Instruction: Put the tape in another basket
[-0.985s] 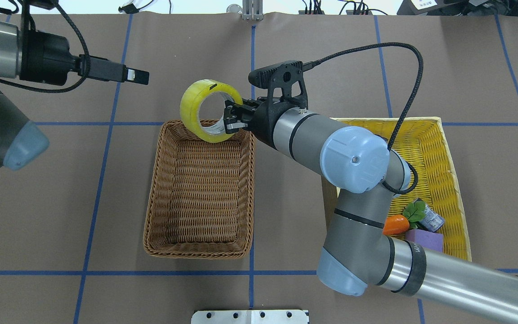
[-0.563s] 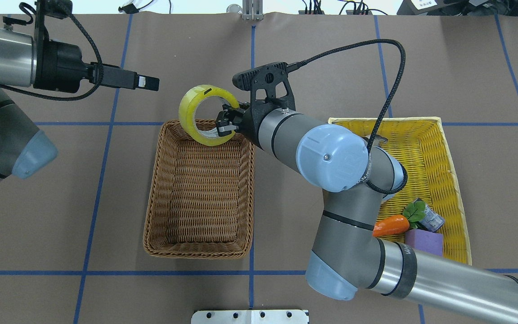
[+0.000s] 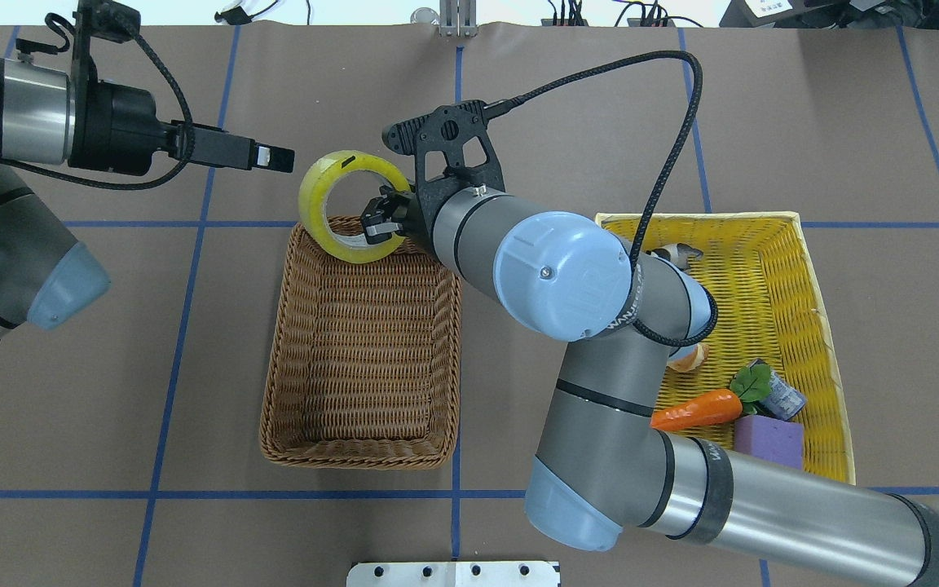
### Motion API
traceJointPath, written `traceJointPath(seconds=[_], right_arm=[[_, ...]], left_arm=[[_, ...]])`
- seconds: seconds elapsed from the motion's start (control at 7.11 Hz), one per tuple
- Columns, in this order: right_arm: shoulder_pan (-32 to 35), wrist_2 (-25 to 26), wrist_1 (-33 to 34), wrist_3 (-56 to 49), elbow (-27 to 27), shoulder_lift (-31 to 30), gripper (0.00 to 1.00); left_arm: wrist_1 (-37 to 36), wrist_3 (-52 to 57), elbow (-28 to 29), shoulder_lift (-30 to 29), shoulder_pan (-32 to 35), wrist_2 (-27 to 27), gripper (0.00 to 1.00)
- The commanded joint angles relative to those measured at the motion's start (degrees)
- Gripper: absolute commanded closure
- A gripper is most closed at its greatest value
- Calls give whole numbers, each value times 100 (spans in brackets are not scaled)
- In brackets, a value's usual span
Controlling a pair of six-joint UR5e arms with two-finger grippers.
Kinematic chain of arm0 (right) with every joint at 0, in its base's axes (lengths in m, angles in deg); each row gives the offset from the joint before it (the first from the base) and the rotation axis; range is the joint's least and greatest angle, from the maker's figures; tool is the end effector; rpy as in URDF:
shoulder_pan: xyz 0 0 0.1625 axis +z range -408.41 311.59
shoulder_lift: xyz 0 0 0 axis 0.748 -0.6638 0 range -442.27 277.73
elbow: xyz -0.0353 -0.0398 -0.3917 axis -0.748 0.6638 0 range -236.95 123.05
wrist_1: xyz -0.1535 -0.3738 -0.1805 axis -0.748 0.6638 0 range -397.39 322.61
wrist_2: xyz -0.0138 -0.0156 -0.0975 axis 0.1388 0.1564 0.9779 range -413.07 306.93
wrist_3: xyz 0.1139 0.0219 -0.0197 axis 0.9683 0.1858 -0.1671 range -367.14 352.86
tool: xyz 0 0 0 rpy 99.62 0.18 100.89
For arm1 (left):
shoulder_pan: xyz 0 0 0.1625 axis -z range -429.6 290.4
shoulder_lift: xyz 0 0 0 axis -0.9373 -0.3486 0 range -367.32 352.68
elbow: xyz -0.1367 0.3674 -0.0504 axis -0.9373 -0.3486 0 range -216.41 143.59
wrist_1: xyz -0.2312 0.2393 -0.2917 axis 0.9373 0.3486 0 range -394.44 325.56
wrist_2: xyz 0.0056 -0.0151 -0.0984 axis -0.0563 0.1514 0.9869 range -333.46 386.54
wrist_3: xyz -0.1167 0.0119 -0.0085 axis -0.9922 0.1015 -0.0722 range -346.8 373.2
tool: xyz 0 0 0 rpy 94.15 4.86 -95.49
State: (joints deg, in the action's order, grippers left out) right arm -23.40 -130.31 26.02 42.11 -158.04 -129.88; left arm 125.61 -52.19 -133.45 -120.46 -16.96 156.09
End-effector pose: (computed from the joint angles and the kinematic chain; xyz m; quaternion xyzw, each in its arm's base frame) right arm -0.5197 -0.4183 0.0369 0.4185 -0.4907 -0.0334 0.7635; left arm 0.3125 -0.5057 0.1996 0.2812 0.6995 0.1057 0.6484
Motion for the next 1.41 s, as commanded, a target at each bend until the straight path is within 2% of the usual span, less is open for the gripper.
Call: traceJointPath(seconds=[0.0, 0.84, 0.99, 1.13, 1.27], right_arm=[[-40, 7, 31, -65, 1, 42, 100], [-119, 16, 31, -65, -43, 60, 100], [-119, 16, 31, -74, -60, 60, 100], [-119, 25, -12, -300, -104, 68, 87], [-119, -19, 5, -293, -252, -18, 29]], left_arm=[[9, 9, -8, -6, -87, 0, 1], [61, 27, -52, -85, -395, -9, 2], [62, 9, -61, -85, -395, -9, 41], [70, -174, -52, -50, -412, 0, 99], [157, -376, -8, -33, -413, 0, 100]])
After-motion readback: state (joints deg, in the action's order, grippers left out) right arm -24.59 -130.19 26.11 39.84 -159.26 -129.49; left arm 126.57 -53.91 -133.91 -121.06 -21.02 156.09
